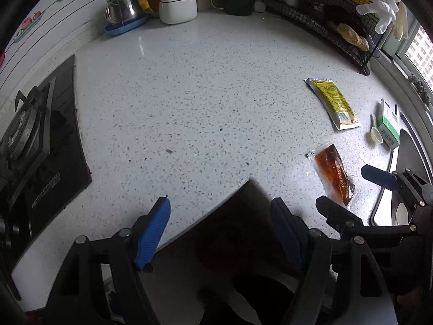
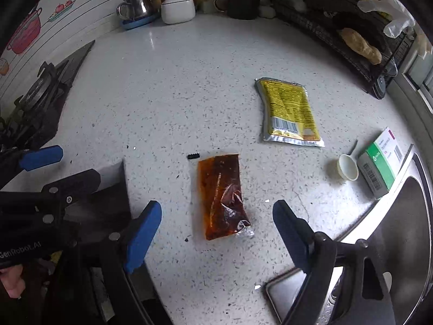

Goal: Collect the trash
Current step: 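Grasp the brown sauce packet with the right gripper, then grasp the yellow snack packet with the left gripper while the right holds the sauce packet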

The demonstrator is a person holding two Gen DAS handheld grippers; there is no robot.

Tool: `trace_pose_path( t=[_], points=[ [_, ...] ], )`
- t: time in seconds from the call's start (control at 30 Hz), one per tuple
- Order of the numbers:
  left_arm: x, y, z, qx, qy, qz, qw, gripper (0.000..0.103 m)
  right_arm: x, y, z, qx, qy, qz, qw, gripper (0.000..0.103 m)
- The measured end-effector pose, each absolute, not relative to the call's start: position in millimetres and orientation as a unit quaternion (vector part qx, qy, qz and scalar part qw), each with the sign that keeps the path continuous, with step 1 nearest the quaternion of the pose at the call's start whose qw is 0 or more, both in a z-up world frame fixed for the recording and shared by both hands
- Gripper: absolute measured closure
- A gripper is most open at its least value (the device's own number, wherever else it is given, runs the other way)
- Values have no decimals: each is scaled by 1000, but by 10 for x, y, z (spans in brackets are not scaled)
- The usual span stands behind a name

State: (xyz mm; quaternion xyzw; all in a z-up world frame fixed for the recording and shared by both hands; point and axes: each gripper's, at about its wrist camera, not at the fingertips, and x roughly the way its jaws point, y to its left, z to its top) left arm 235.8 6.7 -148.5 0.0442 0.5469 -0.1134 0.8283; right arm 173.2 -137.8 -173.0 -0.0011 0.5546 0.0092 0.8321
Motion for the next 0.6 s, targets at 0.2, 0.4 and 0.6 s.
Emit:
trace_pose_path(
  t=[0.2,0.4,0.6],
  points=[
    [2380,80,-1547,41,555,-99,825,29,1773,-1320,-1806,-14,555,20,831,22],
    [2381,24,-1502,54,550,-105,827,29,1743,-1384,-1743,-23,539,29,841,72],
    [2440,-147,-1365,68,542,-113,830,26,1695,-1538,-1686,10,539,34,841,96]
  ],
)
